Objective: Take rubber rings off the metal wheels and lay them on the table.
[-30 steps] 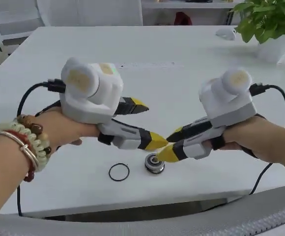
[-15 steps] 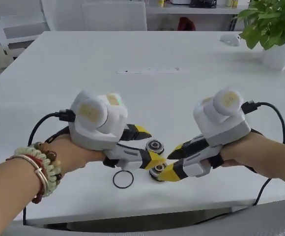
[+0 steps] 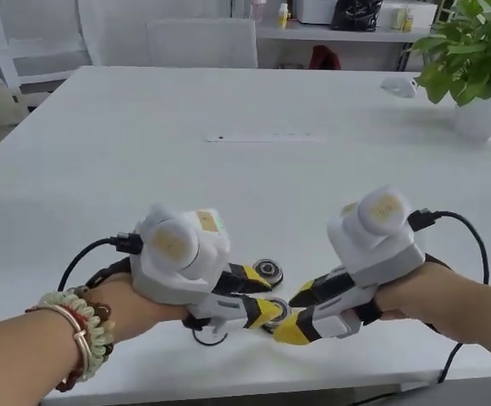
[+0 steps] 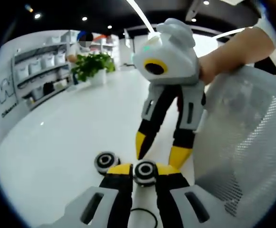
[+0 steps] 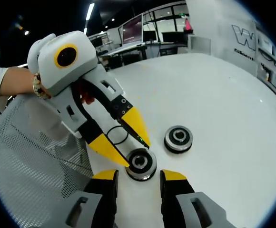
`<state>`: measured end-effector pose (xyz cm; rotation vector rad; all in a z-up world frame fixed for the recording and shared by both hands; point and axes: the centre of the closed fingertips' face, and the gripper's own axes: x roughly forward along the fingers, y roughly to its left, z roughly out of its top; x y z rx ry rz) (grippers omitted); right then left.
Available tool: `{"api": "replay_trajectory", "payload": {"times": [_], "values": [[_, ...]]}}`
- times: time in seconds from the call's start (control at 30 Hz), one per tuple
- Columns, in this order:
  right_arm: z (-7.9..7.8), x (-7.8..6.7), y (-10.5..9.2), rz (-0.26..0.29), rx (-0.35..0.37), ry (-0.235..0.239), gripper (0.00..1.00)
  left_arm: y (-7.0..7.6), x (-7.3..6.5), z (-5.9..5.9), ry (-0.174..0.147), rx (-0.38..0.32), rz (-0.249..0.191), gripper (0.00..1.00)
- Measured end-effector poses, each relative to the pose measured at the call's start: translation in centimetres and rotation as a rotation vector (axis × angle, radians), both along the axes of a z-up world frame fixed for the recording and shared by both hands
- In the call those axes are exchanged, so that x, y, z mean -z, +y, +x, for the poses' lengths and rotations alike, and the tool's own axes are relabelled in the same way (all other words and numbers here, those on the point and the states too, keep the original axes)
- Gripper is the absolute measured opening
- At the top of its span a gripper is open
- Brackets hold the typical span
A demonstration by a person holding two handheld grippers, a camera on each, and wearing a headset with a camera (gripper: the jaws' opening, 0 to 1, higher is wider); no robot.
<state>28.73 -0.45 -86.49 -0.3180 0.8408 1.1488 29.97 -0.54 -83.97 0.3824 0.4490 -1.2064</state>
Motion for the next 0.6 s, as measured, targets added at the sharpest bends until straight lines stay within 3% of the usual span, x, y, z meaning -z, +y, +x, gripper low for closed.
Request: {"api": "replay_trajectory", "payload": {"times": [0.13,0.23,0.5,0.6], "values": [[0.22,0.07,-0.19,-0.006,0.009,-0.003,0.31,-0.21,0.79,-0.37,0.007,0.013,0.028,0.2],[0.2,0.17,-0.27,-0.012,0.008,-0.001,0.3,-0.51,0.72,-0.06,0.025,-0.004,0.01,0.2],[0.27,0.36,-0.47,-0.025,-0.003,-0.013,0.25,-0.31,0.86,0.15,0.038,-0.027,-0.005,0.14],[0.34,0.33,-0.46,-0.023,-0.004,-0.017,0.22,-0.32,0.85,0.11,0.025,-0.021,-0.008,0.14]]}}
